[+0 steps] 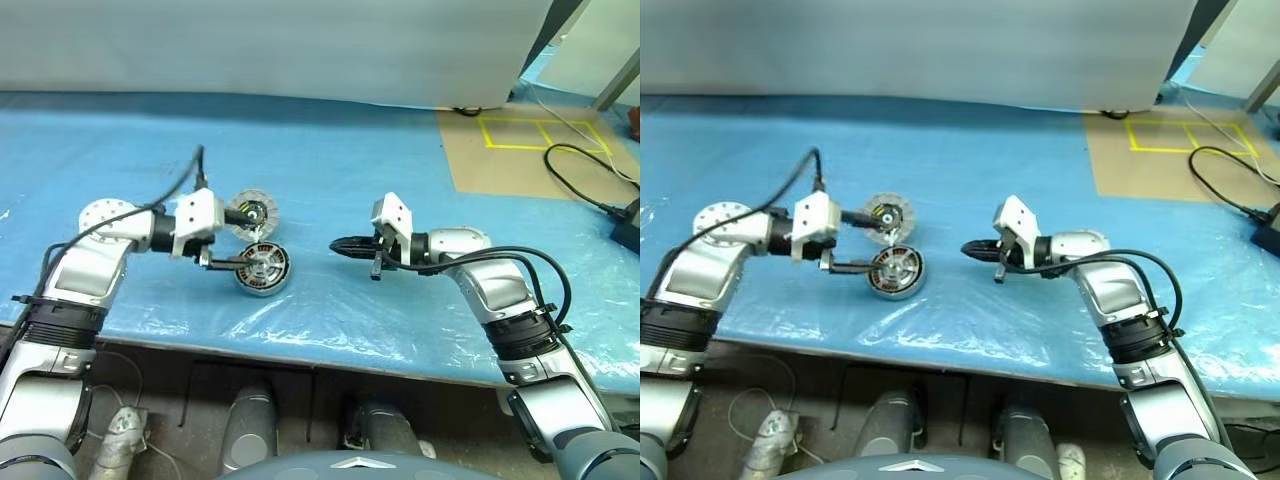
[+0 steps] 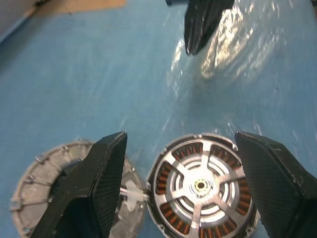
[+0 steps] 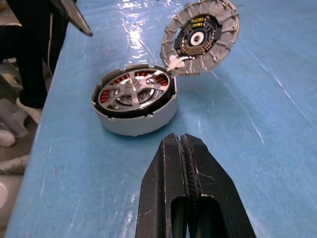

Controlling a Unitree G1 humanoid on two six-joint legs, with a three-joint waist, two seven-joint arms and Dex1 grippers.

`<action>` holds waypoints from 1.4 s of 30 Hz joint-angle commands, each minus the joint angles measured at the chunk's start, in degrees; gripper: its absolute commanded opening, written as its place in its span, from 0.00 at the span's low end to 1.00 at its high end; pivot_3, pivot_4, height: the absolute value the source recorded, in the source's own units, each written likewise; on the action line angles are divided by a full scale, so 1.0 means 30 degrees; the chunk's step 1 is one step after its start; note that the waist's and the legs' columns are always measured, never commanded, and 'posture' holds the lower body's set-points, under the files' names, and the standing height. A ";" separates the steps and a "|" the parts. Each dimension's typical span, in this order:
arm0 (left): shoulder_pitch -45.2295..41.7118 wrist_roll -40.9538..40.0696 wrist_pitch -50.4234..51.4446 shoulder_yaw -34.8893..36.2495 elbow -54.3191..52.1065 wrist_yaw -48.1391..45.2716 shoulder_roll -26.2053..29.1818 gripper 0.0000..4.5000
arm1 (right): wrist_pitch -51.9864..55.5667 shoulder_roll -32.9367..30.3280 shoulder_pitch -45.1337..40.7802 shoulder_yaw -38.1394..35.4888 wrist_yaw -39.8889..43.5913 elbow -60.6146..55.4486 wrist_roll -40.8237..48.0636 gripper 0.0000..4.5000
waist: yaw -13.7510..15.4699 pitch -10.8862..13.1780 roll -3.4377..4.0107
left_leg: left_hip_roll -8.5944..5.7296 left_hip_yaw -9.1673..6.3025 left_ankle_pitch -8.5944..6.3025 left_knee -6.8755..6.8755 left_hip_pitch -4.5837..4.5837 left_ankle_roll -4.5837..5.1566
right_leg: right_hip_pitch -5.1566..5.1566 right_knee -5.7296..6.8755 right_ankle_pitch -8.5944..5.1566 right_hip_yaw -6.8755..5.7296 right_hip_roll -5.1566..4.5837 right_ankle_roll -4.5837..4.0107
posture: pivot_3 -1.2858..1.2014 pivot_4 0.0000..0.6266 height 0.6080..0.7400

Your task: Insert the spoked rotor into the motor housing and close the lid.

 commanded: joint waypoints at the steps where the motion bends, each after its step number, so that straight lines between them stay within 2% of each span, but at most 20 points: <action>1: 0.1225 -0.0830 0.0935 0.1470 -0.1540 0.0507 0.0946 0.82 | 0.0920 -0.0146 -0.1103 -0.0916 0.0778 -0.1025 0.1633 0.00 | -0.0052 0.0001 0.0002 | 0.0001 0.0005 0.0000 -0.0003 0.0000 0.0001 | -0.0005 0.0000 -0.0001 0.0004 0.0001 -0.0001 | 0.52 0.24 1.00; 7: 0.3673 -0.2976 0.3877 0.4067 -0.3673 0.3330 0.0458 0.82 | 0.0213 0.1295 -0.2541 0.0768 0.1295 0.0583 0.1131 0.00 | -0.0168 0.0002 0.0003 | 0.0009 0.0006 -0.0001 -0.0011 -0.0014 -0.0002 | -0.0015 -0.0005 -0.0005 -0.0001 0.0012 -0.0008 | 0.52 0.24 1.00; 15: 0.8401 -0.3961 0.5777 0.5720 -0.7137 0.6190 -0.0232 0.82 | -0.2219 0.4218 -0.4124 0.2089 0.1402 0.4991 -0.0218 0.00 | -0.0462 0.0008 -0.0005 | 0.0011 -0.0001 -0.0002 0.0000 -0.0113 -0.0002 | -0.0085 -0.0034 -0.0005 -0.0003 0.0013 -0.0009 | 0.52 0.24 1.00; 19: 0.9567 -0.5230 0.6521 0.6717 -0.8211 0.7548 -0.0929 0.82 | -0.3585 0.5105 -0.4702 0.2283 0.1624 0.6796 -0.0774 0.00 | -0.0443 0.0009 -0.0005 | 0.0011 -0.0003 -0.0003 0.0000 -0.0118 0.0000 | -0.0089 -0.0035 -0.0005 -0.0003 0.0019 -0.0009 | 0.52 0.24 1.00; 23: 0.9839 -0.7227 0.7964 0.7623 -0.9463 0.8938 -0.1632 0.82 | -0.4306 0.6227 -0.5388 0.2579 0.1818 0.8179 -0.1324 0.00 | -0.0477 0.0009 -0.0004 | 0.0015 -0.0003 -0.0005 0.0009 -0.0120 0.0000 | -0.0088 -0.0032 -0.0005 -0.0001 0.0018 -0.0010 | 0.52 0.24 1.00; 27: 1.1013 -0.5487 0.6909 0.6940 -0.8901 0.8570 -0.0948 0.82 | -0.4699 0.7351 -0.5959 0.2810 0.1851 0.9278 -0.1732 0.00 | -0.0574 0.0009 -0.0004 | 0.0044 -0.0001 -0.0011 0.0010 -0.0111 0.0012 | -0.0093 -0.0021 -0.0008 0.0001 0.0045 -0.0015 | 0.52 0.24 1.00; 30: 1.0467 -0.6400 0.7347 0.7297 -0.8713 0.9037 -0.1307 0.82 | -0.5112 0.8104 -0.6090 0.3129 0.1704 1.0442 -0.2364 0.00 | -0.0523 0.0008 -0.0007 | 0.0044 -0.0001 -0.0013 0.0007 -0.0118 0.0012 | -0.0092 -0.0030 -0.0009 0.0000 0.0046 -0.0016 | 0.52 0.24 1.00; 42: 0.9416 -0.5540 0.6708 0.5870 -0.8011 0.8924 -0.1430 0.82 | -0.6782 0.8456 -0.5313 0.3088 0.0692 1.3632 -0.3961 0.00 | -0.0503 0.0009 -0.0004 | 0.0055 0.0003 -0.0011 0.0023 -0.0031 0.0003 | -0.0025 -0.0010 -0.0010 0.0005 0.0048 -0.0019 | 0.52 0.24 1.00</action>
